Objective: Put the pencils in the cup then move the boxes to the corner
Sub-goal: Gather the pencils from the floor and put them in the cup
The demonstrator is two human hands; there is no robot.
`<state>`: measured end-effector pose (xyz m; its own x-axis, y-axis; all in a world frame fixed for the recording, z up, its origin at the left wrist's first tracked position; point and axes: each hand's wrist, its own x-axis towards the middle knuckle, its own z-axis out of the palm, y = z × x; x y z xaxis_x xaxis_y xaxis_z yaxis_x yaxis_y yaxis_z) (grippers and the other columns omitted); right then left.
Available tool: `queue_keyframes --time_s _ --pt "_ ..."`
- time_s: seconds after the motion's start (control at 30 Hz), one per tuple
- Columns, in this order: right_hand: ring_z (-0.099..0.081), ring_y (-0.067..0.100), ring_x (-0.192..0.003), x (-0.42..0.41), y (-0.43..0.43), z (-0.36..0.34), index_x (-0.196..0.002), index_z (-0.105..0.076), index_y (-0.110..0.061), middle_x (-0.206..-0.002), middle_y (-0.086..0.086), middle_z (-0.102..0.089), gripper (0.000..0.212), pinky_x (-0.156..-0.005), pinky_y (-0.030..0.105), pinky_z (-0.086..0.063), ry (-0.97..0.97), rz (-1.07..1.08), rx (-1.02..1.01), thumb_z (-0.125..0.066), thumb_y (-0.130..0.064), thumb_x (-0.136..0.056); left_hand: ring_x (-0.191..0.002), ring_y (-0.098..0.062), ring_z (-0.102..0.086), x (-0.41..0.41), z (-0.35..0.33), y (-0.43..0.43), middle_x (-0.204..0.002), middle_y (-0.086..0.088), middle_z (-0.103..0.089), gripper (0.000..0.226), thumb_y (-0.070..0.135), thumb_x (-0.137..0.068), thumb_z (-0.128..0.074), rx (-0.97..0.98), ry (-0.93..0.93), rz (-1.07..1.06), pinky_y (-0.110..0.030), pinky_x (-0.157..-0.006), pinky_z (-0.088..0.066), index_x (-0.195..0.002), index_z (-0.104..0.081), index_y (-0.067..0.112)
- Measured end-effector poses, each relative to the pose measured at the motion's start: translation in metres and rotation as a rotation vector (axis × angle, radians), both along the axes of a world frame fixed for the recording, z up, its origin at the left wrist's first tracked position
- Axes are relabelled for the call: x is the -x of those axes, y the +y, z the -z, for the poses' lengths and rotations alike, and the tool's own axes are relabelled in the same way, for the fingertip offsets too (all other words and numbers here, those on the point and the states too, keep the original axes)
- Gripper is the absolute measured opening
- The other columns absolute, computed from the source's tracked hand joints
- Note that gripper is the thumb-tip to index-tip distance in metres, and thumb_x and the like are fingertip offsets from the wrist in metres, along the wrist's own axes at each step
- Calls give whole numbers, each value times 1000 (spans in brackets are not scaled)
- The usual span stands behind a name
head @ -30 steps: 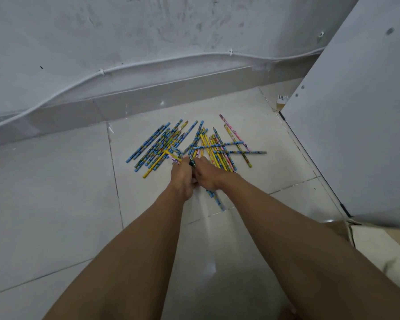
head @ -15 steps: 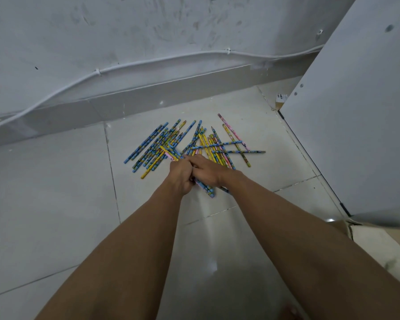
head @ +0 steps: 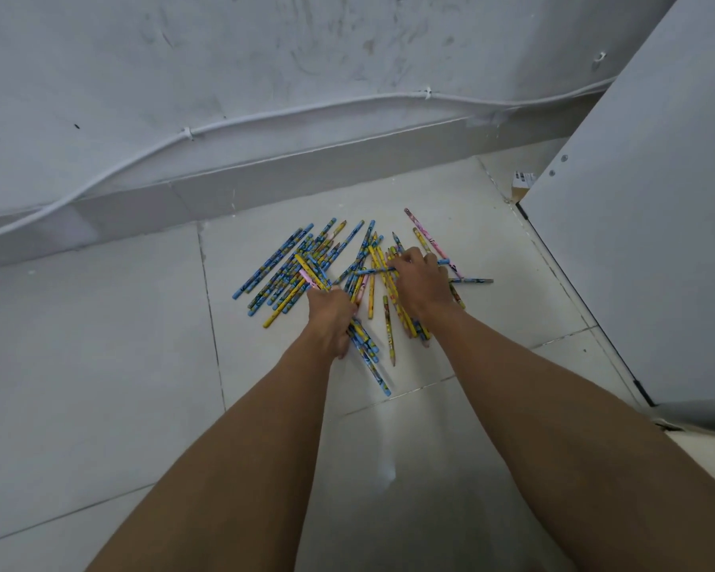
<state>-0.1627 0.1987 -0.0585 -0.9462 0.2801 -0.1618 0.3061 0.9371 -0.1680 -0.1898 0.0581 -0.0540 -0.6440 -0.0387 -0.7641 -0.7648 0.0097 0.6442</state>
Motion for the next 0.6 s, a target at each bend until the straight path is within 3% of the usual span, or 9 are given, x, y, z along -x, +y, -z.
queue_keyframes --time_s 0.17,0.33,0.47,0.6 --pt "-41 34 -122 0 -4 7 -119 -57 -15 -130 9 -52 29 -100 49 -33 -27 -9 -67 -49 -5 -94 -71 -24 -60 0 -4 1 -69 -8 -50 27 15 -98 -38 -31 23 -3 -36 -70 -45 -123 -38 4" --pt "-45 35 -119 -1 -8 9 -125 -50 -12 -129 11 -55 28 -100 48 -32 34 -63 -173 -42 -8 -98 -61 -16 -45 -3 -7 0 -72 -7 -46 23 15 -100 -37 -10 44 29 -33 -61 -44 -122 -40 9" --pt "-47 34 -118 3 -13 9 -127 -47 -10 -129 13 -53 31 -99 47 -34 3 2 -86 -39 -4 -98 -61 -16 -45 -6 -9 -1 -72 -6 -45 23 16 -101 -36 2 52 22 -35 -64 -45 -122 -39 9" --pt "-51 36 -113 3 -19 9 -125 -48 -4 -124 18 -54 28 -92 44 -42 -29 83 134 -42 -19 -102 -60 -16 -45 -7 -12 -1 -72 -7 -45 14 17 -101 -35 -3 54 29 -34 -61 -45 -113 -39 11"
